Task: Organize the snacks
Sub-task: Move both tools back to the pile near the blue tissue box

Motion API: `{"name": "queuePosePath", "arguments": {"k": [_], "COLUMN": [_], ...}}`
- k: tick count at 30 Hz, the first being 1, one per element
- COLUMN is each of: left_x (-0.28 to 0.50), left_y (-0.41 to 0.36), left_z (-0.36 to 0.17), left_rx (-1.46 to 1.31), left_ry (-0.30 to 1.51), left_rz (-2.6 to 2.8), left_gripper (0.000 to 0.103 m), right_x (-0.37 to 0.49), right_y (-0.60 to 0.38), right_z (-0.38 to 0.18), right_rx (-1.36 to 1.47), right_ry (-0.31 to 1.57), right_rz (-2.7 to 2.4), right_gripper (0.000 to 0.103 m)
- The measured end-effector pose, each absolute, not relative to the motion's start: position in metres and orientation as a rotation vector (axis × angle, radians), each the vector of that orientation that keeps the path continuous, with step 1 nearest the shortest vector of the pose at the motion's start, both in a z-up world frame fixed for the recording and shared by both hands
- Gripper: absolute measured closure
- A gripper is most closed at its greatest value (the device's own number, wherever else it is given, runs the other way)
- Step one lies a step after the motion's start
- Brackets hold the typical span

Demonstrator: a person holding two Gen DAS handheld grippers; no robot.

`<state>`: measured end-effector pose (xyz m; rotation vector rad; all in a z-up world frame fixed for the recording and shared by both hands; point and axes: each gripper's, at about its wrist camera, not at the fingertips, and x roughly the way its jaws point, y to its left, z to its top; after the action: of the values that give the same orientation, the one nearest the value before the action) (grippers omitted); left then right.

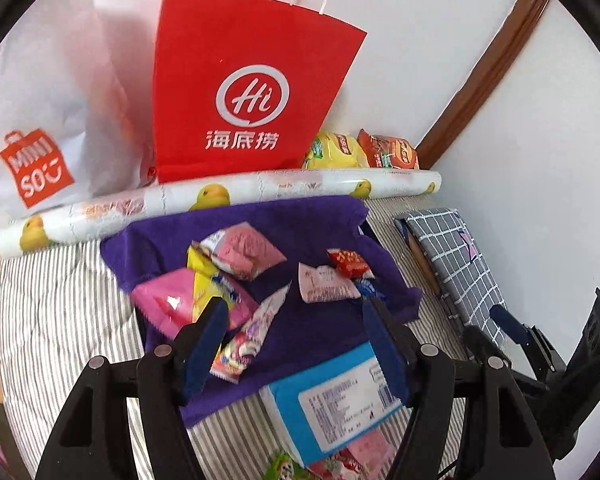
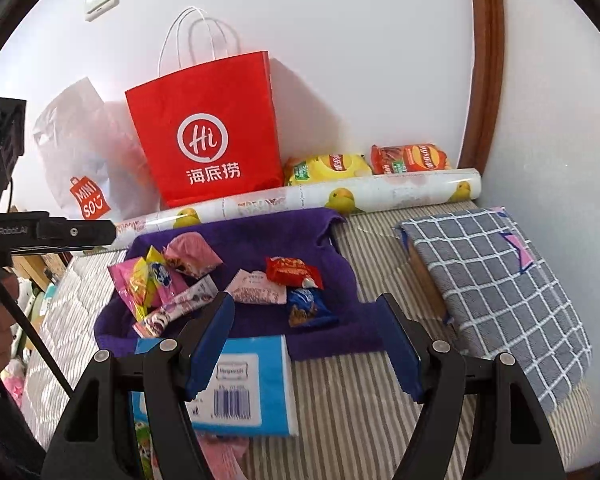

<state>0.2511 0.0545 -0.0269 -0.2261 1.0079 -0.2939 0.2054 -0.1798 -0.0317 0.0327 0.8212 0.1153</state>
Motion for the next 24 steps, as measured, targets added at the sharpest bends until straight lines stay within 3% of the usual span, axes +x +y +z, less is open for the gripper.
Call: {"name": "queuePosePath", "arguments": {"k": [24], "left_x": [0.136], "left_y": [0.053], "left_z": [-0.022], "left_rx": [-0.192], "left_ry": [0.957], "left_rz": [-0.172], "left_gripper": [0.035], "right_x": [0.133], "right_y": [-0.201], "right_z": [-0.022], "right_rx": [0.138], "right_ry": [0.875], "right_rz": [0.241], "right_gripper": [0.026]}}
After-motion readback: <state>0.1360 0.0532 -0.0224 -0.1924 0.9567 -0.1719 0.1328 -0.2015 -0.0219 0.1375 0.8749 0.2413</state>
